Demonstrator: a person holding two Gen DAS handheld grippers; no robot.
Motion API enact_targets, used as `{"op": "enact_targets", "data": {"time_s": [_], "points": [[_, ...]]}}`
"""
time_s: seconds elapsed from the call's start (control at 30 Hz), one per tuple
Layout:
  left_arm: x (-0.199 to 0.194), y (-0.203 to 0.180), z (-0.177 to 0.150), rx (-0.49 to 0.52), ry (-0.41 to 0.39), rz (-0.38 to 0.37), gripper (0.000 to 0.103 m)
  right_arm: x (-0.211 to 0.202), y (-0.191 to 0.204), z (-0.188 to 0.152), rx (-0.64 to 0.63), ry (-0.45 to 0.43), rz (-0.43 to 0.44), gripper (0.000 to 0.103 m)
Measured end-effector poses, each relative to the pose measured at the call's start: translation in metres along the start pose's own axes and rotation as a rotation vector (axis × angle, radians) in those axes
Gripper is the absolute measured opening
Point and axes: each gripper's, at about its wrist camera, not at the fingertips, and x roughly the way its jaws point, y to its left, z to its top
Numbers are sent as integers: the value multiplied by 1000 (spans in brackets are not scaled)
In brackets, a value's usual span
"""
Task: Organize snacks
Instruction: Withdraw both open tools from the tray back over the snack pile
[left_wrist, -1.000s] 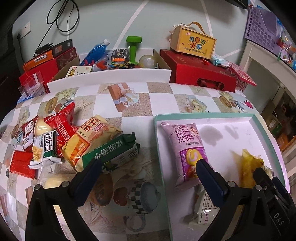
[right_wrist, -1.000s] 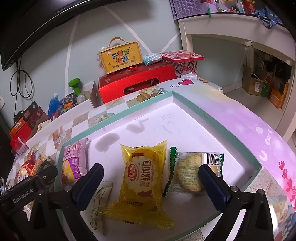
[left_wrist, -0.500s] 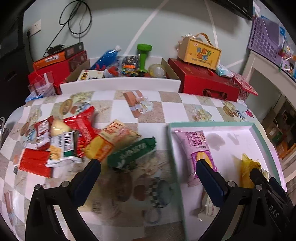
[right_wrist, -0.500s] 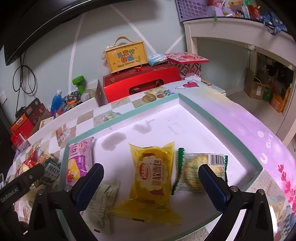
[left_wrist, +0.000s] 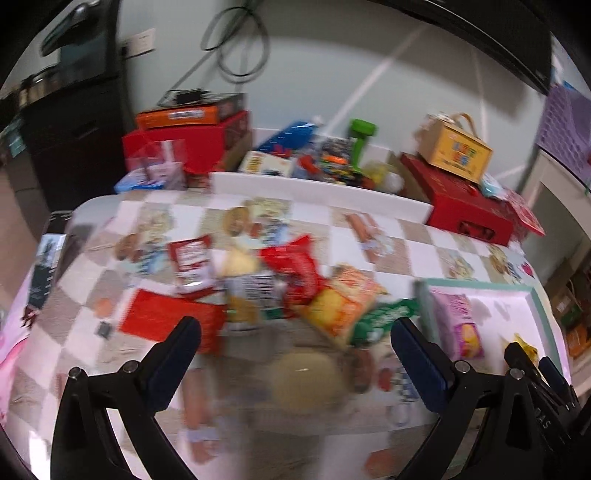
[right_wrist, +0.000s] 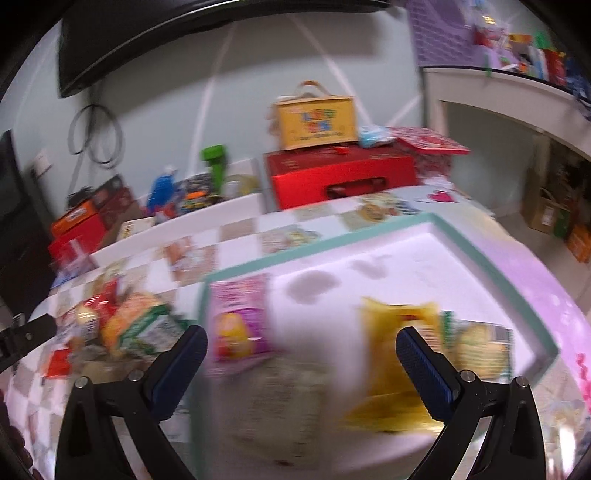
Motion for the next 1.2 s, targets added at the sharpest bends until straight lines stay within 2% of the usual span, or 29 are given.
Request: {"op": "enact_targets", "data": {"time_s": [0.2, 0.4, 0.67, 0.87, 1.2], "points": [[0, 45, -1, -82, 18, 63, 102, 4, 45, -6, -47, 28, 117, 103], [7, 77, -7, -117, 62, 123, 102, 9, 88, -16, -109, 56, 183, 103], [15, 105, -15, -170, 103, 130, 102, 18, 127, -33, -170, 101, 233, 103], [25, 119, -19, -197, 129, 130, 102, 27, 149, -46, -171, 144, 286, 103], [60, 129, -13, -242, 178, 130, 102, 34, 169, -56, -193, 164, 301, 103]]}}
